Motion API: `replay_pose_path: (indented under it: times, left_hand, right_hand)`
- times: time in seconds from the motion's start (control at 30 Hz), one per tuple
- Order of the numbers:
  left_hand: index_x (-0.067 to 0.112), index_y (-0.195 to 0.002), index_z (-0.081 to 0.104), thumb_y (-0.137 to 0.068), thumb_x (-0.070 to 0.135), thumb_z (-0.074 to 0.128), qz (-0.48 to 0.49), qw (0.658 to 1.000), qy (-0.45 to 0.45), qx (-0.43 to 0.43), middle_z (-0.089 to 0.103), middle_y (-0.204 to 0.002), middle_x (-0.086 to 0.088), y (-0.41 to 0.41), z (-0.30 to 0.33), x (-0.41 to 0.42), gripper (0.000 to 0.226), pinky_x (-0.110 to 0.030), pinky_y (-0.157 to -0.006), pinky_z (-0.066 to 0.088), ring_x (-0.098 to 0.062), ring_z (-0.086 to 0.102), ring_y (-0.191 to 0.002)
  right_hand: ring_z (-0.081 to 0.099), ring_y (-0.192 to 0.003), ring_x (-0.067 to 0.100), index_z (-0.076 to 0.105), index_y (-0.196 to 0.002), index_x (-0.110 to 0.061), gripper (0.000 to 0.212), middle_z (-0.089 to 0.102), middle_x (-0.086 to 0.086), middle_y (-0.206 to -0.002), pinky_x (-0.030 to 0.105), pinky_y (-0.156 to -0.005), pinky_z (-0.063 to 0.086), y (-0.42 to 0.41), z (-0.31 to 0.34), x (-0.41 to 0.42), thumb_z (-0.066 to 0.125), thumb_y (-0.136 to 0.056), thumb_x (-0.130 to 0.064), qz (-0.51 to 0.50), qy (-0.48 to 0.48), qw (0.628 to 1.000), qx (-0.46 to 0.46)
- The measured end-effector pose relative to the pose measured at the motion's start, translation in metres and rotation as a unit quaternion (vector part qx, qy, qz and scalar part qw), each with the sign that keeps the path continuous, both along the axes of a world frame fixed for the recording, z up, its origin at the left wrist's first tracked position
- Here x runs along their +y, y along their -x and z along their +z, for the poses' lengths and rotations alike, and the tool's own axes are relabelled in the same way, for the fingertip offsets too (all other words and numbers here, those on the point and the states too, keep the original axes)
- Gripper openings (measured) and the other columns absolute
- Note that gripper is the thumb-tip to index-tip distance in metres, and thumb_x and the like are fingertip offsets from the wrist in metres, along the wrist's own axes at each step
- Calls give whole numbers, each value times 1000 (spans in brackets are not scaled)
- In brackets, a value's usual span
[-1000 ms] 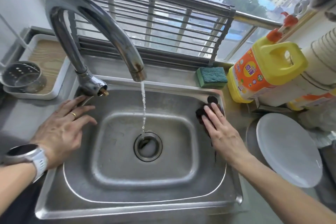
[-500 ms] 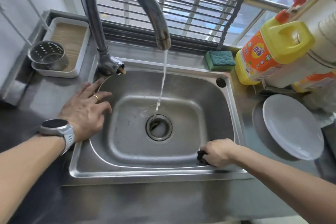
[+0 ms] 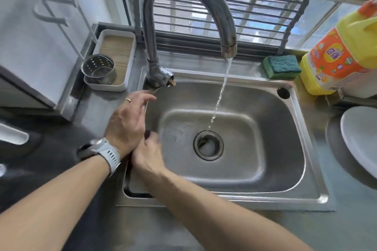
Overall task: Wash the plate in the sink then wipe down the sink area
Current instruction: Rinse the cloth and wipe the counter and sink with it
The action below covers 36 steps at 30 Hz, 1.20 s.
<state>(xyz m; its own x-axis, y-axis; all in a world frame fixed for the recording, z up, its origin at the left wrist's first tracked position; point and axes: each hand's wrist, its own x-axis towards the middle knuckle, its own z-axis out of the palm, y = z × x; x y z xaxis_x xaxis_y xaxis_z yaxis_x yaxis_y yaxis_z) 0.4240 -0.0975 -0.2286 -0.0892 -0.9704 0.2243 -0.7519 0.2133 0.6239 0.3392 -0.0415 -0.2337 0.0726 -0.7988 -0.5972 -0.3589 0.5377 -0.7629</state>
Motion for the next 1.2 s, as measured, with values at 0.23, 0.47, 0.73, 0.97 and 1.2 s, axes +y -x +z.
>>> replay_pose_path:
  times: [0.23, 0.47, 0.73, 0.97, 1.2]
  left_hand:
    - [16, -123, 64, -97, 2, 40, 48, 997, 55, 28, 68, -120, -3, -16, 23, 11, 38, -37, -93, 54, -16, 67, -108]
    - [14, -115, 68, -94, 5, 44, -12, 998, 31, -51, 67, -117, -3, 7, 15, 44, 33, -33, -86, 52, -23, 65, -101]
    - [20, -99, 69, -93, 33, 45, -35, 988, -83, -129, 66, -105, 1, 45, -9, 66, 28, -42, -89, 52, -26, 64, -96]
    - [21, -90, 71, -92, 46, 40, -74, 972, -82, -208, 69, -102, 0, 44, -11, 75, 40, -45, -91, 47, -28, 68, -94]
    - [21, -84, 72, -92, 46, 44, -68, 974, -51, -210, 69, -96, 1, 46, -14, 81, 39, -42, -94, 46, -26, 68, -91]
  right_hand:
    - [40, -138, 38, 36, -147, -6, 52, 42, 24, -150, 43, -115, 30, -23, -14, -129, 32, -106, -38, -329, -35, 941, -72]
    - [49, -84, 24, 50, -78, -13, 31, 53, 12, -87, 28, -63, 41, 74, -3, 11, 37, -104, -23, 353, -71, 927, 103]
    - [62, -90, 25, 58, -98, -19, 36, 68, -5, -91, 35, -81, 48, 252, 35, 31, 32, -104, -43, 452, -31, 847, 278]
    - [56, -119, 16, 71, -109, -26, 69, 68, -9, -118, 35, -96, 49, 364, 26, -3, 10, -91, -53, 603, 146, 632, 464]
    - [70, -110, 31, 81, -92, -14, 51, 77, 7, -106, 40, -92, 58, 386, 6, -117, 32, -89, -27, 665, 284, 450, 525]
